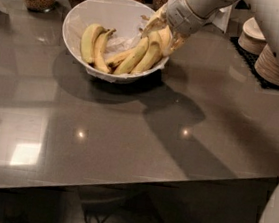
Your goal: Pick banana from white bowl
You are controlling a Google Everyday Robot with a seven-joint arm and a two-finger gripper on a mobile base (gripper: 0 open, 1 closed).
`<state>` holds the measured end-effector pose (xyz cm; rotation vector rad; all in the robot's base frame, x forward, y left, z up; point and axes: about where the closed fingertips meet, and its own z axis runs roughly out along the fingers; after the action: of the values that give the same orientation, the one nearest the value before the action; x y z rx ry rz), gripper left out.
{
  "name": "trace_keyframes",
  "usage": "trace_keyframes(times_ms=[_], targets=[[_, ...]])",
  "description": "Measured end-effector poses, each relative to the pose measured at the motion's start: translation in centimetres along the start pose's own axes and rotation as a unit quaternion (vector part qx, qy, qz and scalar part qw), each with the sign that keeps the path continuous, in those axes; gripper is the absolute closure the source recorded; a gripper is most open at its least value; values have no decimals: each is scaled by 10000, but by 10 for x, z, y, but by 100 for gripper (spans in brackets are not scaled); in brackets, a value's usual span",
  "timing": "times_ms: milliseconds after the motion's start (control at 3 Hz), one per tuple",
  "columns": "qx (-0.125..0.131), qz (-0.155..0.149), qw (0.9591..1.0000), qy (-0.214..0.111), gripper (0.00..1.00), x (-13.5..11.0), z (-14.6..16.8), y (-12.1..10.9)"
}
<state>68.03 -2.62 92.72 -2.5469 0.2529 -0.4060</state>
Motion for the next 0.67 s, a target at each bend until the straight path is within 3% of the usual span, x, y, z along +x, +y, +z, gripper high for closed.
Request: trace_keyframes(times_ms=[667], targets=[[-16, 114, 9999, -94, 46, 5, 15, 6]])
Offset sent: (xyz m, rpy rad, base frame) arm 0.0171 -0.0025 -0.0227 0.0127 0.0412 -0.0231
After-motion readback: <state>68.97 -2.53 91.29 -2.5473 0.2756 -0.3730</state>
